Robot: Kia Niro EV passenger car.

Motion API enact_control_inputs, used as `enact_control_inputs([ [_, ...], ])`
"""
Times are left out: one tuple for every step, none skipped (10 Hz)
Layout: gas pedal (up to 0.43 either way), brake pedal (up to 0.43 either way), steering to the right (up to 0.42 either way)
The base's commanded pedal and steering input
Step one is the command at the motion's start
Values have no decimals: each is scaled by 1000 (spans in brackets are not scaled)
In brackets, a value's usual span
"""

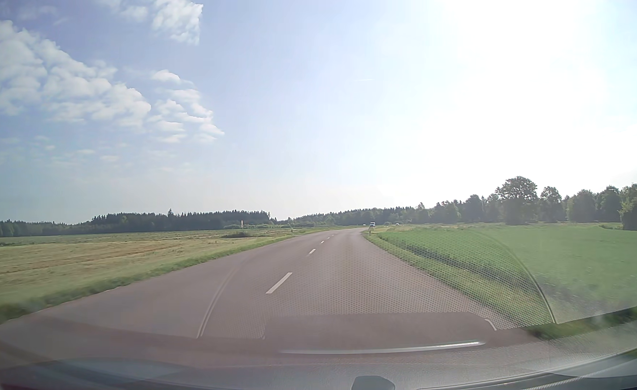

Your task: Follow the waypoints while adhering to traffic rules and regulations

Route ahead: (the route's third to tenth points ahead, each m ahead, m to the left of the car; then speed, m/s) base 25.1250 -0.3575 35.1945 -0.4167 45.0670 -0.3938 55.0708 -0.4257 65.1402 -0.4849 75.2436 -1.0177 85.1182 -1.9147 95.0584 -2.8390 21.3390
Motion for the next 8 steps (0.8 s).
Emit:
enact_control_inputs([
  [138, 0, -1],
  [138, 0, -1],
  [138, 0, -1],
  [138, 0, -1],
  [138, 0, 0],
  [138, 0, 0],
  [138, 0, 0],
  [118, 0, 0],
])
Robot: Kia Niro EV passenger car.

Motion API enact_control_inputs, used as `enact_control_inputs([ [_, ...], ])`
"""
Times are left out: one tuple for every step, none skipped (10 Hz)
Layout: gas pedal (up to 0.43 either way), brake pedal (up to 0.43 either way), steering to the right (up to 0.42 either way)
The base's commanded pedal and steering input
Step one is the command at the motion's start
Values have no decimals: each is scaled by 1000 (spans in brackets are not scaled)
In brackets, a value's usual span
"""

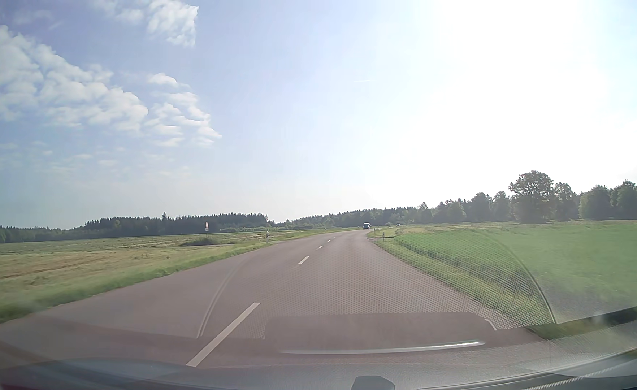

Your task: Follow the waypoints while adhering to traffic rules and regulations

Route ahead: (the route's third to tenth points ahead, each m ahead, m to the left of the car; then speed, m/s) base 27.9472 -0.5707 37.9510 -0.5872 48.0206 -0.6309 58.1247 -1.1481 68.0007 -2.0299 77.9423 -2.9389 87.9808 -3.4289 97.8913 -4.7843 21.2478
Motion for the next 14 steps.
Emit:
enact_control_inputs([
  [79, 0, 0],
  [39, 0, 0],
  [28, 0, 0],
  [28, 0, 1],
  [39, 0, 1],
  [39, 0, 2],
  [39, 0, 2],
  [47, 0, 2],
  [59, 0, 3],
  [59, 0, 3],
  [59, 0, 4],
  [87, 0, 6],
  [98, 0, 9],
  [110, 0, 10],
])
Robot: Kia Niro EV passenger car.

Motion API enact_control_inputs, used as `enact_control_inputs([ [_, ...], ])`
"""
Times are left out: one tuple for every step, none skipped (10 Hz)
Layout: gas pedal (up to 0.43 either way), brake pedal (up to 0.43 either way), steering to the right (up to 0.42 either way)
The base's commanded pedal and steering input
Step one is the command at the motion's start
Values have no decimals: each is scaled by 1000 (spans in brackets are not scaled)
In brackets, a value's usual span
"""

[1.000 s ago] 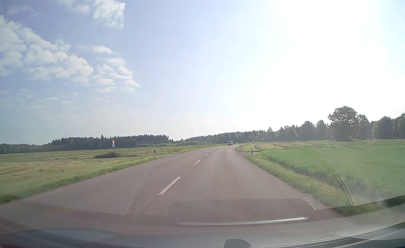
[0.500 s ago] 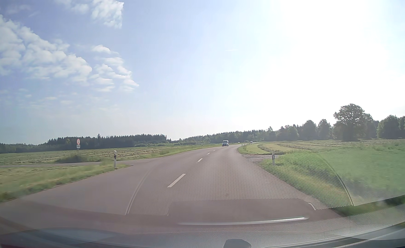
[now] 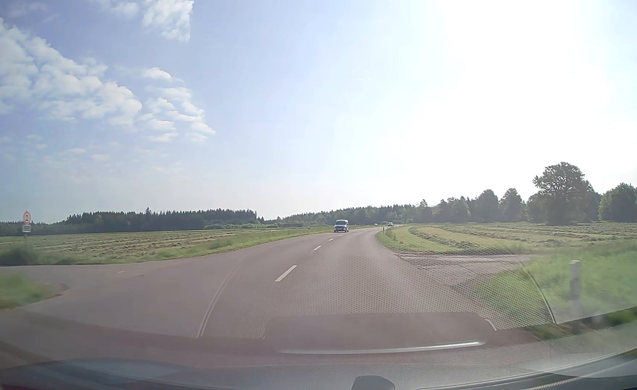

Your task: Follow the waypoints while adhering to traffic rules and regulations

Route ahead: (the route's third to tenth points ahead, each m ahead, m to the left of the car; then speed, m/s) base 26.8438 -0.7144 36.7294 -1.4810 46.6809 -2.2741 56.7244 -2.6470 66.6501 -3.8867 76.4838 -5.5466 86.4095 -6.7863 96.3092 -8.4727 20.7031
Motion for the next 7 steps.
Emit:
enact_control_inputs([
  [110, 0, 10],
  [118, 0, 11],
  [130, 0, 11],
  [130, 0, 11],
  [130, 0, 11],
  [130, 0, 11],
  [130, 0, 11],
])
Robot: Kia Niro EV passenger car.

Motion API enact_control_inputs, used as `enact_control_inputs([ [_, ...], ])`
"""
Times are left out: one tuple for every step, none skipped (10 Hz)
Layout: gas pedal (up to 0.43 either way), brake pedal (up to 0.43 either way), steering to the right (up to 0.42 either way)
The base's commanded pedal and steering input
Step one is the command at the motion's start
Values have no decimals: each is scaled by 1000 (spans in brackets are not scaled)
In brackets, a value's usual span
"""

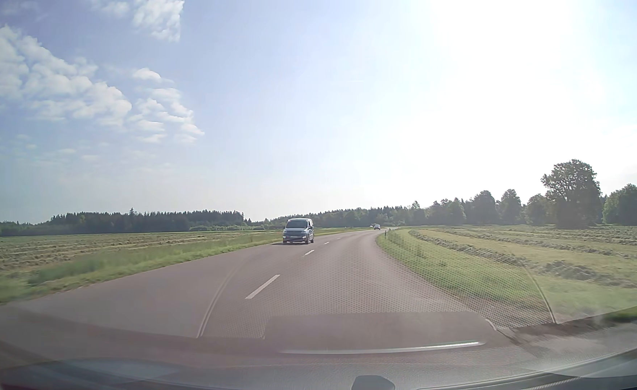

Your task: Follow the waypoints while adhering to traffic rules and regulations

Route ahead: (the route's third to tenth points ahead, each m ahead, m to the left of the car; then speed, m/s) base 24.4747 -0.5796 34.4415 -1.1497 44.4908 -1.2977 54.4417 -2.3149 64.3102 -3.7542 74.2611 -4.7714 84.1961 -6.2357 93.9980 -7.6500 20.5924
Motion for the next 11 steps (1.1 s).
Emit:
enact_control_inputs([
  [130, 0, 10],
  [130, 0, 9],
  [130, 0, 9],
  [130, 0, 9],
  [130, 0, 9],
  [138, 0, 8],
  [138, 0, 7],
  [150, 0, 7],
  [150, 0, 8],
  [150, 0, 7],
  [150, 0, 8],
])
